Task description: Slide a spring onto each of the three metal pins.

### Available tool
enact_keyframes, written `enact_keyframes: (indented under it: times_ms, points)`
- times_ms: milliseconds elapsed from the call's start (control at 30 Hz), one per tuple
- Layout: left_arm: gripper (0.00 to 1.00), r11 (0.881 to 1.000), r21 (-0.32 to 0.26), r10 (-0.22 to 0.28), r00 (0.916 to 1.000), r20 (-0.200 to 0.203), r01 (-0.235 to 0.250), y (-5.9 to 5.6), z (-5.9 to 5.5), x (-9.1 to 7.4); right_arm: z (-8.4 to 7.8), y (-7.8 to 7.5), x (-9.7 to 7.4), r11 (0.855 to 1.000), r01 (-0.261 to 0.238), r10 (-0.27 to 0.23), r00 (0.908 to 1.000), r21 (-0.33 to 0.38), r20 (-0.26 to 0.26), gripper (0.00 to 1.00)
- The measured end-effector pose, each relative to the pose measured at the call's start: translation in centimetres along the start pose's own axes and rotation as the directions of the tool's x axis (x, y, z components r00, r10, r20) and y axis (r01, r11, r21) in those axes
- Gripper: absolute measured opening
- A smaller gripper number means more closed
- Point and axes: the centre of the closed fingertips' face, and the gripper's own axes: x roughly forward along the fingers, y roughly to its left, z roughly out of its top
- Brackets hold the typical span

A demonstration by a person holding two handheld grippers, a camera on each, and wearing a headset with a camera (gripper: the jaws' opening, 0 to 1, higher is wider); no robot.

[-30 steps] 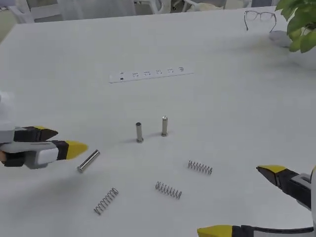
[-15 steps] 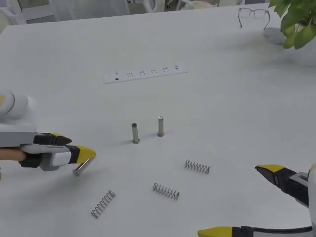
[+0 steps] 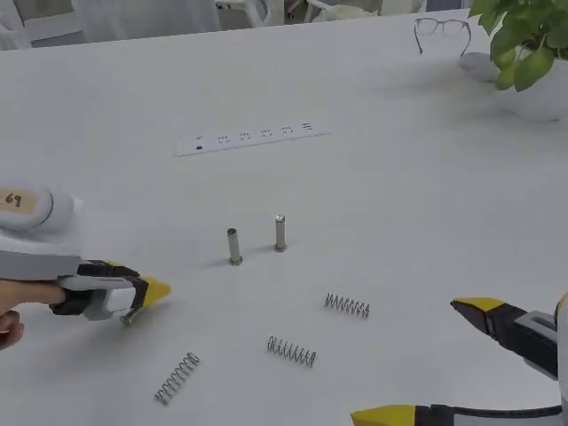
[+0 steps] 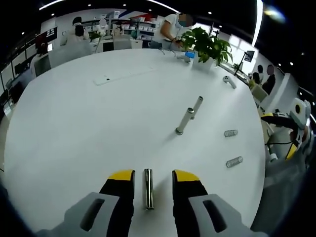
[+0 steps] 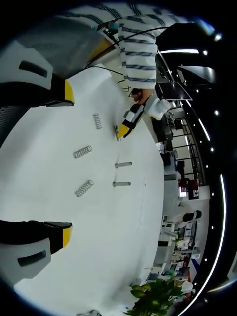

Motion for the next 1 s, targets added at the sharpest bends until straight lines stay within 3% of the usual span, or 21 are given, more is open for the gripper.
enact_keyframes:
  times_ms: [100, 167, 433, 533, 1000]
  points:
    - [0.21, 1.000, 0.011, 0.000, 0.9999, -0.014, 0.000, -0.1, -0.5, 0.5, 0.1, 0.0, 0.0, 1.000, 0.000, 0.000, 1.0000, 0.008, 0.004, 0.96]
    - [0.20, 1.000, -0.030, -0.010, 1.0000, 0.001, 0.010, -0.2, -0.3, 0.7, 0.0, -0.1, 0.0, 1.000, 0.009, -0.009, 1.0000, 0.011, 0.001, 0.97]
    - [0.12, 0.999, -0.035, 0.017, 0.9998, 0.005, -0.017, -0.1, -0.4, 1.1, 0.2, -0.4, -0.3, 1.000, 0.014, -0.014, 0.9998, 0.028, 0.016, 0.96]
    - [0.10, 0.999, -0.005, 0.049, 0.9988, -0.002, -0.049, 0.3, -0.4, 1.0, 0.3, -0.4, -0.3, 0.999, 0.012, -0.012, 0.9997, 0.037, 0.022, 0.97]
    - [0.00, 0.996, 0.013, 0.085, 0.9963, -0.012, -0.084, 0.6, -0.6, 1.5, 0.4, -0.4, -0.3, 0.999, 0.005, -0.007, 0.9994, 0.053, 0.033, 0.96]
